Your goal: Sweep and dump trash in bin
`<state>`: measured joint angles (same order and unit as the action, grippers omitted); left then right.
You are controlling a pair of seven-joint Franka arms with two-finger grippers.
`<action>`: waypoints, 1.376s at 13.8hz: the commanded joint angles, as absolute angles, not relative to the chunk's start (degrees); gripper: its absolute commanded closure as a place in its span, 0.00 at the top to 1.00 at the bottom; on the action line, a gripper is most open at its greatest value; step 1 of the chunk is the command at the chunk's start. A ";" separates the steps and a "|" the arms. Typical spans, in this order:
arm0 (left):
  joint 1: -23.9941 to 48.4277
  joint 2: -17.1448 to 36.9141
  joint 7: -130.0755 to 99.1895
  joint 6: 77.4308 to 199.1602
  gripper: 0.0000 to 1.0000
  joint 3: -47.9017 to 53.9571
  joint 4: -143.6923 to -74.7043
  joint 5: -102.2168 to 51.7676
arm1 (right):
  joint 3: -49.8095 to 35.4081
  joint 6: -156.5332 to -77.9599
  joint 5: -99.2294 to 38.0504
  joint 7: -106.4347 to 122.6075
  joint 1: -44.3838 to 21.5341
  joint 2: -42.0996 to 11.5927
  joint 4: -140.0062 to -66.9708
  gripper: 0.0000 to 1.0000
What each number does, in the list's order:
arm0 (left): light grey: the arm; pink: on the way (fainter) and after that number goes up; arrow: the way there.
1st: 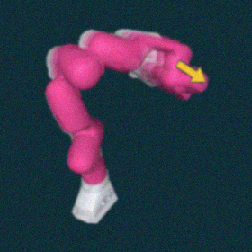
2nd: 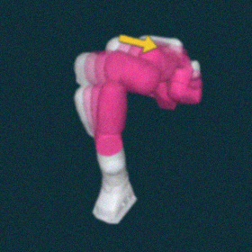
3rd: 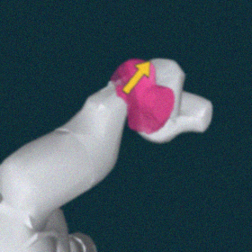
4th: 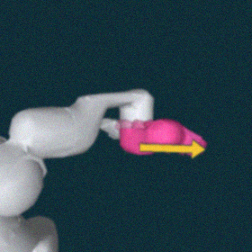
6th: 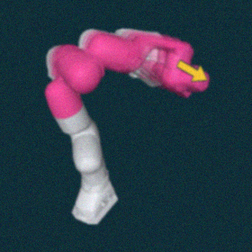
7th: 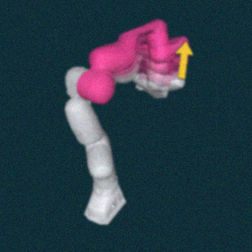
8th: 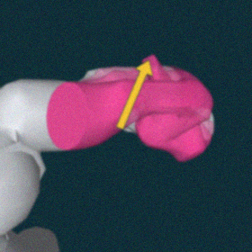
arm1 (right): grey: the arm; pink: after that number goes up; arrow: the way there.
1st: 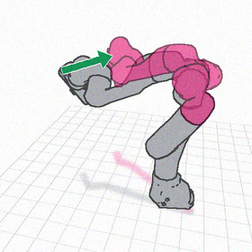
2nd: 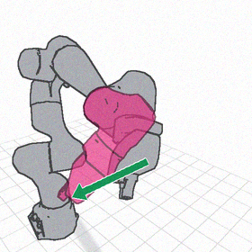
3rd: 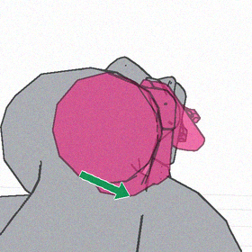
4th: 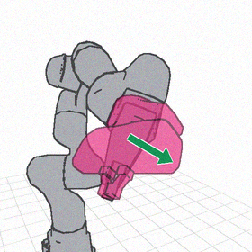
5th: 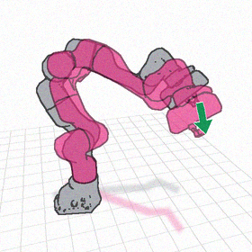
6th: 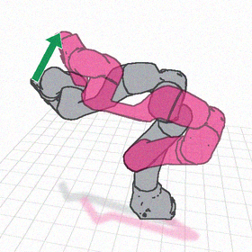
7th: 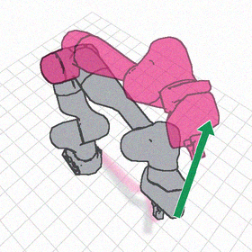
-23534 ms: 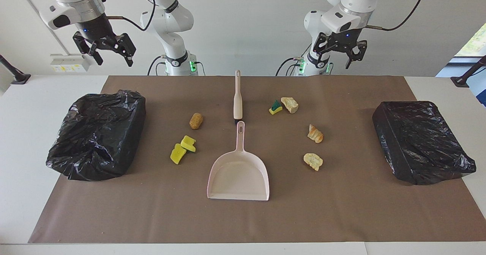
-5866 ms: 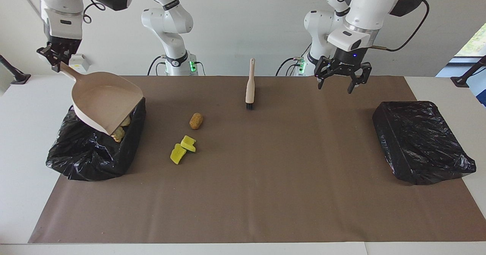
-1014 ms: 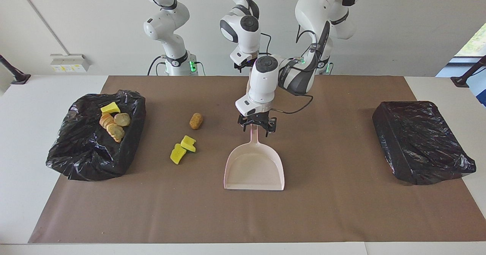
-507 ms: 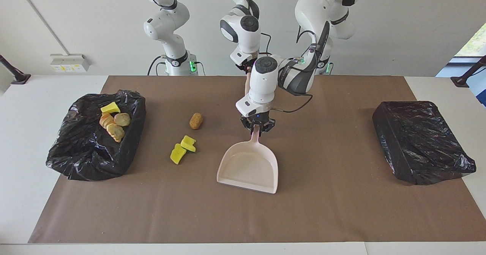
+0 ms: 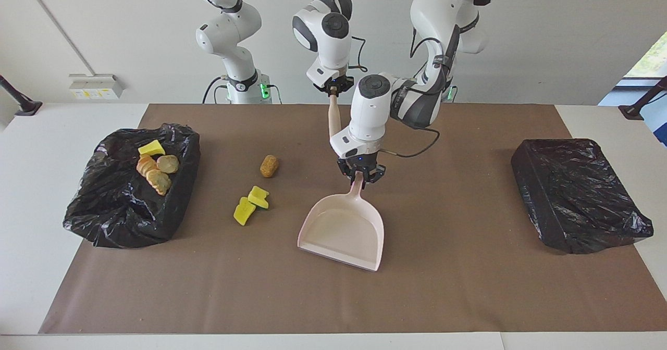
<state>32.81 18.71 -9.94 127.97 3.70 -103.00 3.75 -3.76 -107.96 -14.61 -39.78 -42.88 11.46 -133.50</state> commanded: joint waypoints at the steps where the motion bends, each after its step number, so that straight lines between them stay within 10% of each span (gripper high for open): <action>1: 31.03 16.00 0.50 124.11 0.00 3.87 -103.62 4.39 | -3.78 -101.54 -11.70 -33.07 -36.15 17.04 -134.03 0.00; 11: 27.51 15.03 40.48 119.35 0.00 3.96 -105.64 4.04 | -4.22 -97.63 0.94 2.89 -2.39 17.94 -130.61 0.00; 19: 31.28 8.88 42.54 127.43 0.00 3.87 -117.75 4.92 | -4.31 -109.93 16.42 2.37 -2.11 -11.07 -112.23 0.00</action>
<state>29.17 13.64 41.81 123.33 4.50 -110.13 3.76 -3.67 -107.86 13.03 2.02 -2.66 -6.35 -115.71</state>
